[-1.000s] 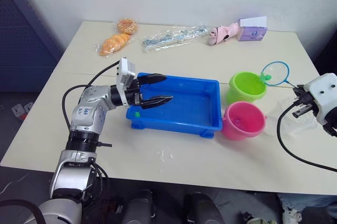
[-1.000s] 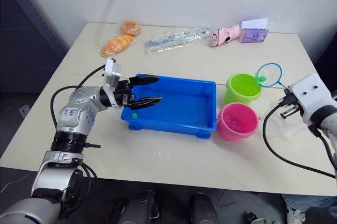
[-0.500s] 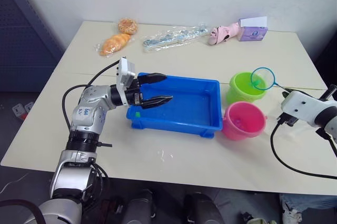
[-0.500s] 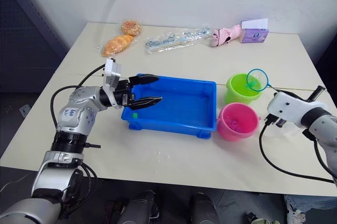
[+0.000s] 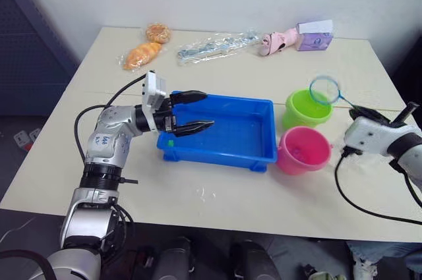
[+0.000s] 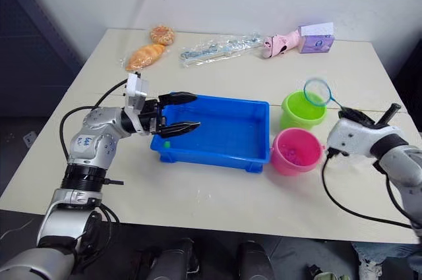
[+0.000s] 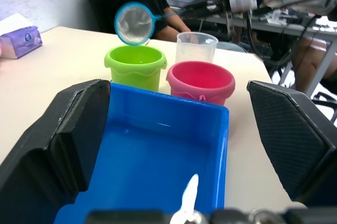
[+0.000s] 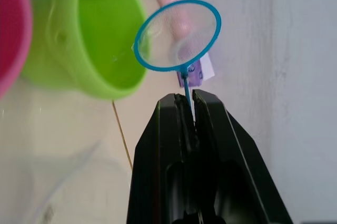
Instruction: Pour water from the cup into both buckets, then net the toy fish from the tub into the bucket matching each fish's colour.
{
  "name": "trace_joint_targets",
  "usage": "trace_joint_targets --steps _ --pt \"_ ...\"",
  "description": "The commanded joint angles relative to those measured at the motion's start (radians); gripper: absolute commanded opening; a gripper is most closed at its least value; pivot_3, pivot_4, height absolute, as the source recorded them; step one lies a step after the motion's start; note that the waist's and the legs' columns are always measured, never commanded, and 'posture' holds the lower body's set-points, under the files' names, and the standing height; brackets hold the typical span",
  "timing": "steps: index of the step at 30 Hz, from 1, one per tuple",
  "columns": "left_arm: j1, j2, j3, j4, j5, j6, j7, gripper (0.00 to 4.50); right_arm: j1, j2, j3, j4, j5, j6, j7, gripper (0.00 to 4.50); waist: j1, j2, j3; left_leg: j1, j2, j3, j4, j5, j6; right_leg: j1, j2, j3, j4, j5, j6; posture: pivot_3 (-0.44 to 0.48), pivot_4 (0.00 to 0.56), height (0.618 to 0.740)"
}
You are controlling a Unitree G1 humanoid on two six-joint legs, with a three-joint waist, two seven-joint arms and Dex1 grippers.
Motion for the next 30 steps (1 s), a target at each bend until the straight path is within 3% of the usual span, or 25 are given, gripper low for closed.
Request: trace_joint_targets --steps 1,6,13,18,24,30 --pt "0.019 0.069 0.063 0.028 -0.006 -0.074 -0.053 4.47 -0.084 0.045 -0.043 -0.185 0.324 0.209 0.126 0.0 -0.002 0.0 0.0 0.0 0.001 0.0 0.0 0.0 -0.001 0.0 0.001 0.0 0.0 0.0 0.0 0.0 0.15 0.74" --pt "0.05 0.179 0.11 0.116 0.015 -0.147 -0.112 4.47 -0.148 0.022 0.064 -0.337 0.601 0.613 0.234 0.0 0.007 0.0 0.0 0.0 0.002 -0.002 0.0 0.0 -0.001 0.001 0.001 -0.001 0.0 0.0 0.0 0.0 0.15 0.74" --pt "-0.001 0.375 0.075 0.272 0.094 -0.203 -0.276 4.47 -0.42 0.073 0.35 -0.237 0.607 0.932 0.245 0.0 0.005 0.0 0.0 -0.001 -0.001 -0.002 0.002 -0.001 0.002 -0.001 -0.004 -0.001 0.0 0.0 -0.001 0.0 0.15 0.74" --pt "-0.07 0.432 0.004 0.339 0.163 -0.246 -0.363 4.47 -0.624 0.21 0.58 -0.039 0.512 0.968 0.29 0.0 0.003 0.0 0.0 -0.002 -0.002 -0.001 0.0 -0.001 0.002 -0.003 -0.004 0.0 0.002 0.0 -0.001 0.0 0.15 0.74" --pt "-0.106 0.448 -0.069 0.303 0.187 -0.239 -0.376 4.47 -0.762 0.356 0.68 0.193 0.418 0.925 0.325 0.0 -0.001 -0.001 0.0 -0.004 -0.003 0.0 0.001 -0.002 0.004 -0.004 -0.005 -0.001 0.003 0.0 -0.001 0.0 0.15 0.74" --pt "-0.138 0.463 -0.155 0.239 0.194 -0.22 -0.376 4.47 -0.818 0.448 0.725 0.304 0.36 0.899 0.372 0.0 -0.016 -0.001 0.0 -0.004 -0.003 -0.001 0.001 -0.002 0.004 -0.004 -0.005 -0.001 0.004 0.0 -0.001 0.0 0.15 0.74"
